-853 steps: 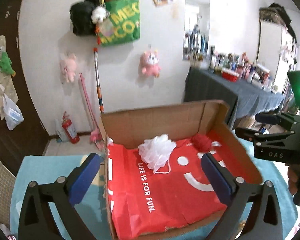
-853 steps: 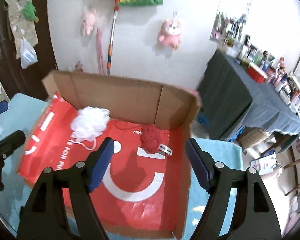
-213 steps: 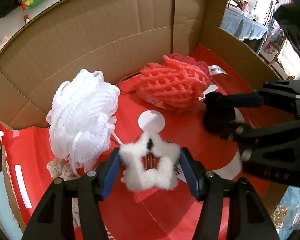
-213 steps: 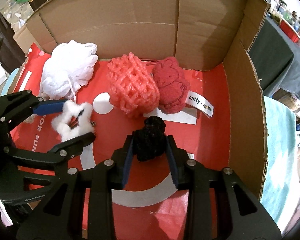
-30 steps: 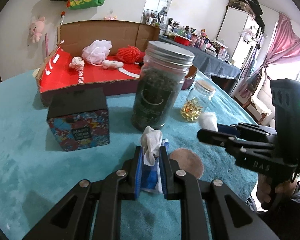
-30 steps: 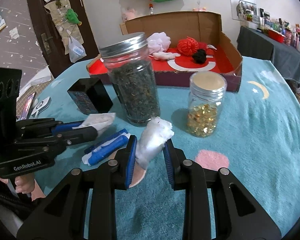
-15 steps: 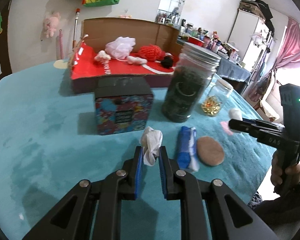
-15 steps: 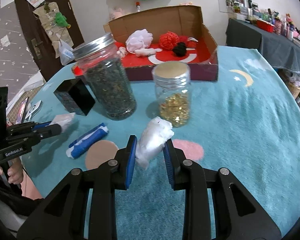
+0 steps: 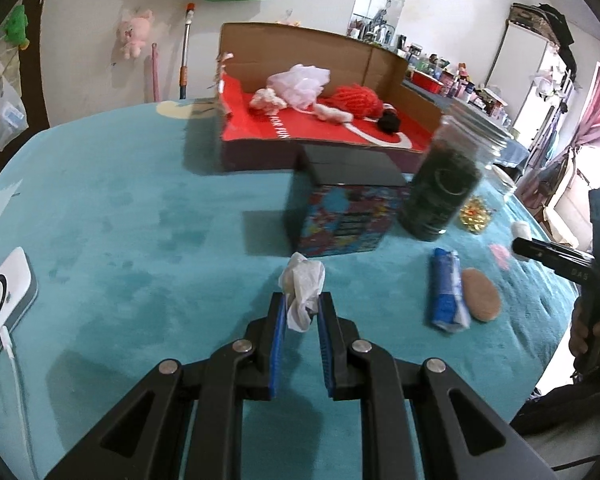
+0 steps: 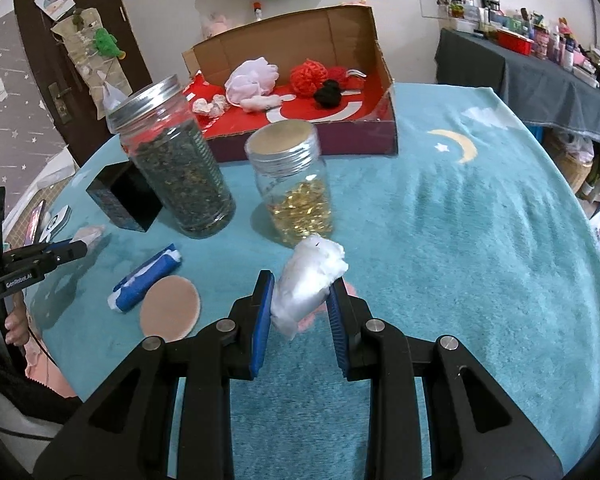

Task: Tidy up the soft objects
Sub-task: 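Carry both held items over the red-lined box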

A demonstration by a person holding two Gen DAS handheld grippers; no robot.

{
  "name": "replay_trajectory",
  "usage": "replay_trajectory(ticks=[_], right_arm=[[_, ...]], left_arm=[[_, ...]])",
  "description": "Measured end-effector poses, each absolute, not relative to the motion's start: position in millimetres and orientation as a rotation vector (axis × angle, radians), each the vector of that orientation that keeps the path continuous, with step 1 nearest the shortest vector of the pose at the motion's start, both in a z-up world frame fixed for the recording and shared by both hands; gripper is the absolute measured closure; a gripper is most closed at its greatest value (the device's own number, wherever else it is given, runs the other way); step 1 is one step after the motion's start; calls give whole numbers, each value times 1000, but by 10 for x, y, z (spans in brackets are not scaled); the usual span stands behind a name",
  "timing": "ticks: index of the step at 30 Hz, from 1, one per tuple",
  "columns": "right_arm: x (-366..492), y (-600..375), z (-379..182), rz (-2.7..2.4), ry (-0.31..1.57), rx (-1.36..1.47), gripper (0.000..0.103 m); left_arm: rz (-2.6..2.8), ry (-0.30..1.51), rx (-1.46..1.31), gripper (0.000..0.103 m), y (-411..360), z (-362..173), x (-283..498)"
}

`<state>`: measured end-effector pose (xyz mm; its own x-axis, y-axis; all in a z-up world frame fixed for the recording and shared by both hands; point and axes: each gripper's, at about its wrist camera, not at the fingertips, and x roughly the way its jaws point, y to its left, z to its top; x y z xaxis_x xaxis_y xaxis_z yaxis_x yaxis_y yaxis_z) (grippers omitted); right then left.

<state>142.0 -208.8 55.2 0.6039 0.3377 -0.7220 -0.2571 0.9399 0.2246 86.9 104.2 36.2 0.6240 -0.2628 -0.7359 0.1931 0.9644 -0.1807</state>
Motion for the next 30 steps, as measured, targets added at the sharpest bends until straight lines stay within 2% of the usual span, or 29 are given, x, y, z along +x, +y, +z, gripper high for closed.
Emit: replay_trajectory(ticks=[30], right_arm=[[2172,-2397,693,495,840,-22,78]], left_arm=[[-392,811,37,86,1351,649,1673]])
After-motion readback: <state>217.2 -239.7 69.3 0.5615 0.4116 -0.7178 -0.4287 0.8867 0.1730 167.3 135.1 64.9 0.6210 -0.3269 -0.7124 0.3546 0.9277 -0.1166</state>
